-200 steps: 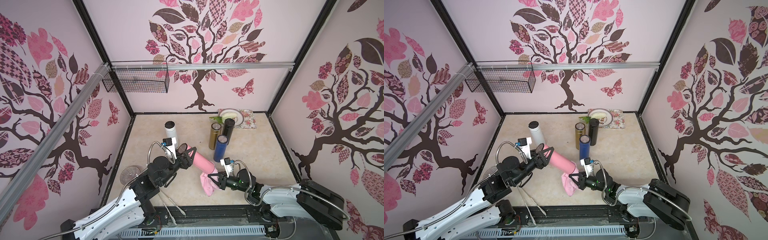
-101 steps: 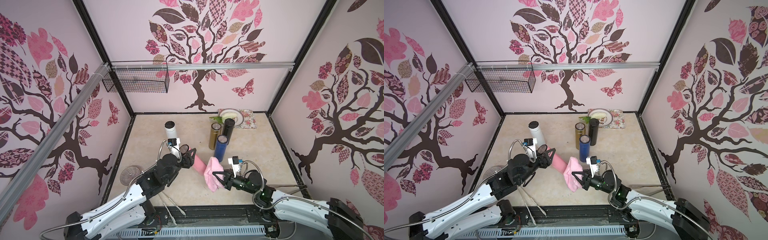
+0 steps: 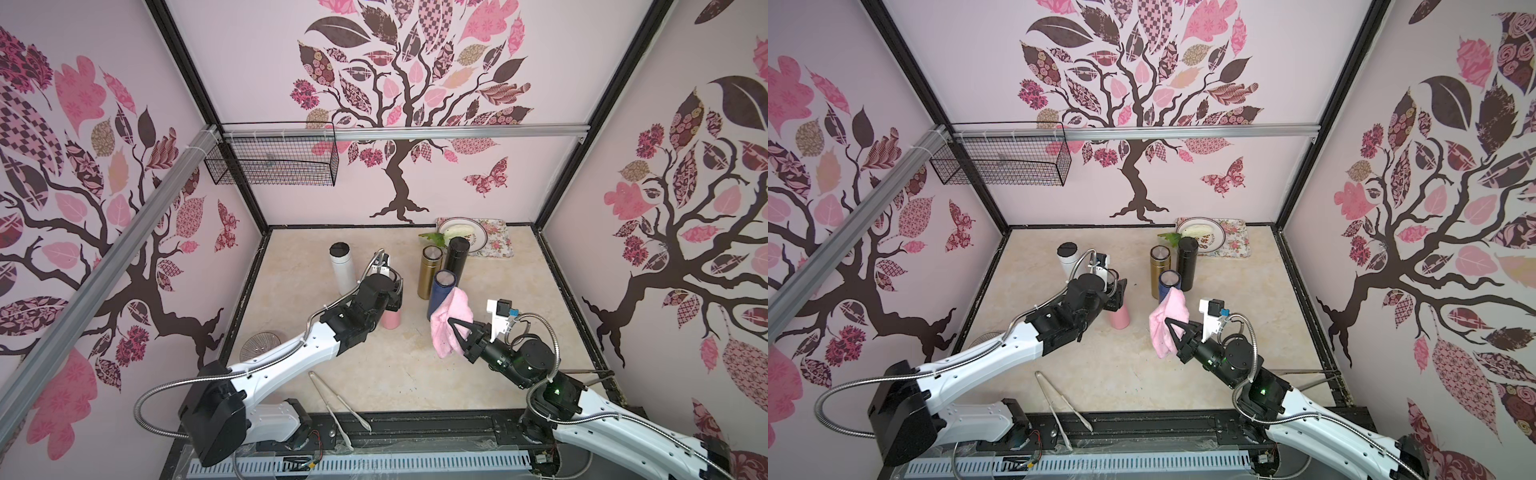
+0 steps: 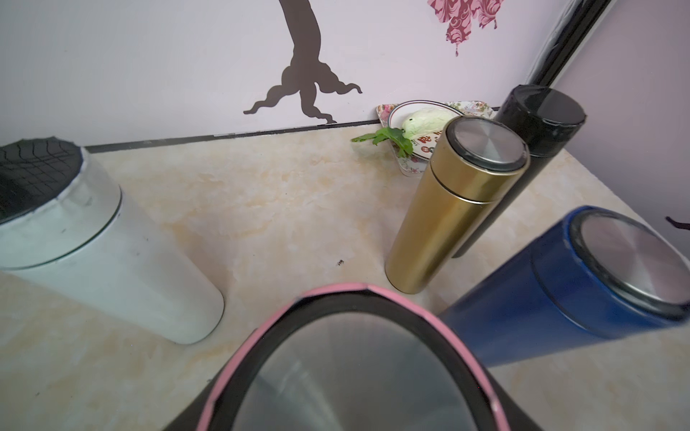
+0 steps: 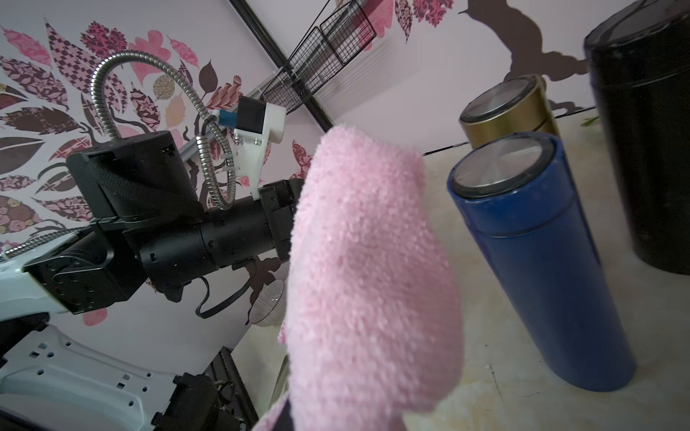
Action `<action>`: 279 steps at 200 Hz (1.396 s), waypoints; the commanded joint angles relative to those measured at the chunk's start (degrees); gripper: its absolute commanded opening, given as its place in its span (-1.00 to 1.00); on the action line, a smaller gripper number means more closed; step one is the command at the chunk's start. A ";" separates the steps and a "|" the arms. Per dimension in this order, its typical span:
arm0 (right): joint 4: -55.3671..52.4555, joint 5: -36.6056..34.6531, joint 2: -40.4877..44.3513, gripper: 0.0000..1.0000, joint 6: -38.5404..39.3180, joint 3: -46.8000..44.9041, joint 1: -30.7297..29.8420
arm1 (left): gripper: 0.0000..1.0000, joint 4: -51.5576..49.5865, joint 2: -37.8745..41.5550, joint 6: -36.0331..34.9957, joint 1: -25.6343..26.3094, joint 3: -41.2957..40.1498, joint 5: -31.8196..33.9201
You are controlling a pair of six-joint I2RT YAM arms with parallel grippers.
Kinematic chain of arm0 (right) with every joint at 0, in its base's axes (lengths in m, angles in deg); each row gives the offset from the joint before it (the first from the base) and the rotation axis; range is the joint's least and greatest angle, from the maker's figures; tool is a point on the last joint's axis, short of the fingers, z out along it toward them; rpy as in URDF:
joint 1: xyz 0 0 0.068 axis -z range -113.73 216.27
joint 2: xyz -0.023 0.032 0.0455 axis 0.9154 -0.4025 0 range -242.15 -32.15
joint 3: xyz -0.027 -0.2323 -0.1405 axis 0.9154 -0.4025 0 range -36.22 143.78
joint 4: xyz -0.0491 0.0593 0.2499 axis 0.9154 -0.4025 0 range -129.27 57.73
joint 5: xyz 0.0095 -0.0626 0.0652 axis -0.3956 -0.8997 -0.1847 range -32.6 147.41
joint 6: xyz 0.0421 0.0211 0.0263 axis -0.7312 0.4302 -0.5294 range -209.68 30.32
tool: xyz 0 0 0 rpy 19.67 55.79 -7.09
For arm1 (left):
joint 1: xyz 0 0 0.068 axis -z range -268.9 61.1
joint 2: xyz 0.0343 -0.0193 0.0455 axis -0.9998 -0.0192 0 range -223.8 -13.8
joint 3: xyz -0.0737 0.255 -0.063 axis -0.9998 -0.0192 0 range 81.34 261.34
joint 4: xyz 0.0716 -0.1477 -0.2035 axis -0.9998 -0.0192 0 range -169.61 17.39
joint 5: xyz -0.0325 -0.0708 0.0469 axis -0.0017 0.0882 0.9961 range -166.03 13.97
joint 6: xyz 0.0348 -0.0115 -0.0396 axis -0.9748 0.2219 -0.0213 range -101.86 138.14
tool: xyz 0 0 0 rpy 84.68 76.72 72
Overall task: Wipe the surface of the thermos
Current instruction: Place the thermos at the center of the board.
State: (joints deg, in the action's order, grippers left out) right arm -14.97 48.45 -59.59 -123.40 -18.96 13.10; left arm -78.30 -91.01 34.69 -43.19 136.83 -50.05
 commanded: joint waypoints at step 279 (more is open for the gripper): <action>-1.57 -5.56 -1.04 -1.00 2.78 -2.58 2.21 | 0.23 13.12 -31.68 -7.55 -11.43 26.06 -5.90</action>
State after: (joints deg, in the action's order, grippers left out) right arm -17.88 43.51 -60.82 -120.62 -22.09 15.09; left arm -66.02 -122.52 27.50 -54.16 159.97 -57.04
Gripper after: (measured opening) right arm 0.116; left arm 0.649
